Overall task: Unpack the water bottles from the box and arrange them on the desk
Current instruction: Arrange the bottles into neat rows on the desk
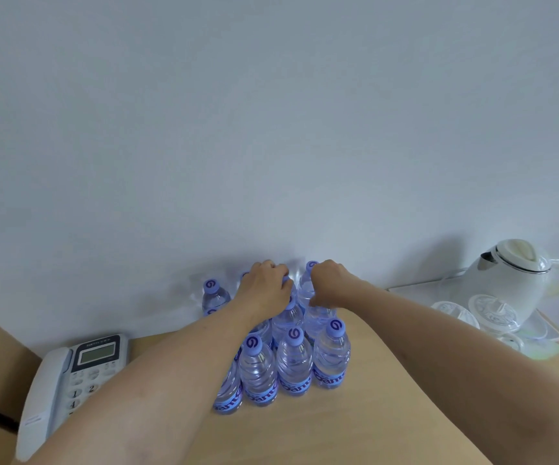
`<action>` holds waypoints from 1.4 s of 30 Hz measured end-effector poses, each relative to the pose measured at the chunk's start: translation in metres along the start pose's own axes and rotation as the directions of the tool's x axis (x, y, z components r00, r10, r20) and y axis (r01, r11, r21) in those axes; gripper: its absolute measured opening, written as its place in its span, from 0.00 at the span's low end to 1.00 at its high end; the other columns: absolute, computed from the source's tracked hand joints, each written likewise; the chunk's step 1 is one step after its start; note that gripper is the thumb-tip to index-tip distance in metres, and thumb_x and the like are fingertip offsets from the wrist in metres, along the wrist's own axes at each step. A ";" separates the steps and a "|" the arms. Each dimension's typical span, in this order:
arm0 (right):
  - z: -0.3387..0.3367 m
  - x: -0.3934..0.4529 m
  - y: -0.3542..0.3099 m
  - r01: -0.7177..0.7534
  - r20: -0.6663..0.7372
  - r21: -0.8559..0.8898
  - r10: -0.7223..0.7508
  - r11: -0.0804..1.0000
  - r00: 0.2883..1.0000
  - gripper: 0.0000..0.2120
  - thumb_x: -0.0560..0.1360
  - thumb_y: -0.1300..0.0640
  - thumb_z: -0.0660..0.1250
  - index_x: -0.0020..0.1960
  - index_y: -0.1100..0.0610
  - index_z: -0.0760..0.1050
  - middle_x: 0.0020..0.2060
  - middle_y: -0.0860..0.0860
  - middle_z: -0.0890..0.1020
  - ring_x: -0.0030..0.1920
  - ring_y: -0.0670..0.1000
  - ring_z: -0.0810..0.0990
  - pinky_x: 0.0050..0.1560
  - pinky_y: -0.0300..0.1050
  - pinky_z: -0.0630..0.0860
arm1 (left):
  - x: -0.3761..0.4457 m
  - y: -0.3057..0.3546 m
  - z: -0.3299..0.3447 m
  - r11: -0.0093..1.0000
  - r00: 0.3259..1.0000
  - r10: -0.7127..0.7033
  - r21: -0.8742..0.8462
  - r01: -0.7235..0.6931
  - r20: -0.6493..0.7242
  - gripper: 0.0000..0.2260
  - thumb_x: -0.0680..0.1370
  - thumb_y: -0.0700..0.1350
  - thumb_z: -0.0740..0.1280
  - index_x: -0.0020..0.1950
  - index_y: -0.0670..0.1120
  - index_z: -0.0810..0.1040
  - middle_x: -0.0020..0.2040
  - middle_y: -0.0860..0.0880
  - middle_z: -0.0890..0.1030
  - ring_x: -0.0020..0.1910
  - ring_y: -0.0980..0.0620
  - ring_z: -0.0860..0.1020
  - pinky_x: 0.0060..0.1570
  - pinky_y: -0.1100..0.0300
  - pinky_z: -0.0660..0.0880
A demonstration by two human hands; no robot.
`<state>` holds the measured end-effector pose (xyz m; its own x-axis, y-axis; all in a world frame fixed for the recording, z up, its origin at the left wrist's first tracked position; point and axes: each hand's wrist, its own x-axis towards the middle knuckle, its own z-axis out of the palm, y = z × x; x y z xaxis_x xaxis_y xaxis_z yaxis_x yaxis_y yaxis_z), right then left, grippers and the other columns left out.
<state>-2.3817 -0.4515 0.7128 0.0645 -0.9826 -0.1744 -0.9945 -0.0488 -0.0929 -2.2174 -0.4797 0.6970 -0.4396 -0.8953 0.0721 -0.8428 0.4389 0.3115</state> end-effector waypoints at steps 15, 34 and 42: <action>-0.007 -0.001 -0.001 -0.013 0.045 0.025 0.012 1.000 0.999 0.20 0.70 0.54 0.74 0.30 0.56 0.64 0.28 0.50 0.69 0.24 0.47 0.71 0.23 0.39 0.69 | 0.000 0.000 0.000 0.999 0.997 -0.034 -0.033 0.032 -0.074 0.13 0.81 0.50 0.60 0.60 0.46 0.77 0.55 0.46 0.76 0.56 0.45 0.71 0.56 0.48 0.73; -0.010 -0.004 -0.004 0.006 0.116 0.065 -0.013 0.998 0.993 0.18 0.67 0.71 0.63 0.56 0.66 0.79 0.55 0.64 0.80 0.35 0.50 0.66 0.32 0.44 0.69 | -0.004 -0.006 -0.006 0.998 0.988 -0.029 0.056 0.038 -0.153 0.13 0.81 0.52 0.58 0.61 0.48 0.76 0.57 0.48 0.76 0.58 0.46 0.70 0.55 0.52 0.70; -0.011 -0.005 -0.010 0.005 0.004 0.018 -0.005 1.000 1.000 0.09 0.71 0.58 0.70 0.41 0.59 0.70 0.40 0.53 0.72 0.36 0.53 0.72 0.30 0.41 0.68 | -0.004 -0.008 -0.011 0.997 0.990 -0.030 0.062 0.040 -0.141 0.14 0.81 0.52 0.58 0.61 0.48 0.76 0.57 0.48 0.76 0.59 0.45 0.70 0.55 0.52 0.70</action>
<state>-2.3734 -0.4483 0.7257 0.0695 -0.9816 -0.1776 -0.9925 -0.0501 -0.1117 -2.2060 -0.4804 0.7047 -0.3657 -0.9101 0.1952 -0.8773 0.4070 0.2544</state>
